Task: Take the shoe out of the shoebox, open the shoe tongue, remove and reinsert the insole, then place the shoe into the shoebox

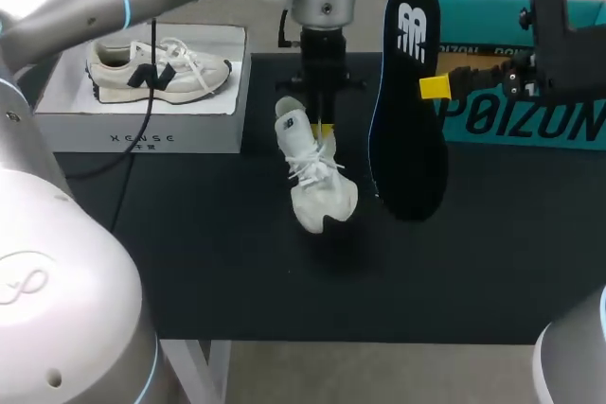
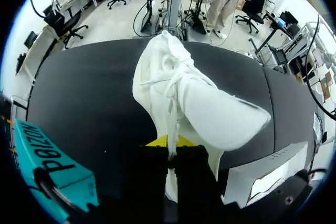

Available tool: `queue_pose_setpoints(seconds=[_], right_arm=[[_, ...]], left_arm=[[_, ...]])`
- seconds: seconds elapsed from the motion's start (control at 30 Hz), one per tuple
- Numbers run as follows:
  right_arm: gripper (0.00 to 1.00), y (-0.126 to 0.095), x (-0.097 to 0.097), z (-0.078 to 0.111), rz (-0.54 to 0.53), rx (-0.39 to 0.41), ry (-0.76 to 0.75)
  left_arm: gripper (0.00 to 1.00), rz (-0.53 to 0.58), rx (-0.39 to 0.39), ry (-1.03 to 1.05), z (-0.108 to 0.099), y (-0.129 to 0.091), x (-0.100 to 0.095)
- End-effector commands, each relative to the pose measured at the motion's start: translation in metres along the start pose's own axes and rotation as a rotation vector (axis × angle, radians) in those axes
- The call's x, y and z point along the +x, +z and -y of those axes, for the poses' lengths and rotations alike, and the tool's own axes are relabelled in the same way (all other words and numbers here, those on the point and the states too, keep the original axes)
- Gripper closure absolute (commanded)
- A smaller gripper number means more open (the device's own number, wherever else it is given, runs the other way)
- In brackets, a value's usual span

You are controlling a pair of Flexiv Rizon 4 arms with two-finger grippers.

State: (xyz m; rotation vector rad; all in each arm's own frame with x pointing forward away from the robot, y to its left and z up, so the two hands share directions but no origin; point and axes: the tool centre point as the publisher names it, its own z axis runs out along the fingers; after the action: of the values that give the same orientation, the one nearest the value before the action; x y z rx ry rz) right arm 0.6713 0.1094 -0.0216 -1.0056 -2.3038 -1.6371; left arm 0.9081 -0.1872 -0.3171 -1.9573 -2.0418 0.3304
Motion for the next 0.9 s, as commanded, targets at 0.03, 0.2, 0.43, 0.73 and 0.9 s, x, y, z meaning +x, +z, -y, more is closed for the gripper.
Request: queue_pose_setpoints(seconds=[0.03, 0.2, 0.43, 0.73, 0.9], right_arm=[[1.00, 0.003, -0.001, -0.001, -0.001, 0.002, 0.001], [1.00, 0.003, -0.001, -0.001, -0.001, 0.002, 0.001], [1.00, 0.003, -0.001, -0.001, -0.001, 0.002, 0.001], [1.00, 0.003, -0.001, -0.001, -0.001, 0.002, 0.001], [1.00, 0.003, -0.001, -0.001, -0.001, 0.002, 0.001]], left_arm=[[1.00, -0.200, -0.004, 0.233, -0.007, -0.002, -0.008], [1.00, -0.214, -0.006, 0.209, -0.008, 0.000, -0.011], [1.00, -0.207, -0.066, 0.033, -0.013, 0.005, -0.016], [1.00, -0.249, -0.092, -0.025, -0.016, 0.007, -0.022], [1.00, -0.286, -0.092, -0.015, -0.021, 0.011, -0.021]])
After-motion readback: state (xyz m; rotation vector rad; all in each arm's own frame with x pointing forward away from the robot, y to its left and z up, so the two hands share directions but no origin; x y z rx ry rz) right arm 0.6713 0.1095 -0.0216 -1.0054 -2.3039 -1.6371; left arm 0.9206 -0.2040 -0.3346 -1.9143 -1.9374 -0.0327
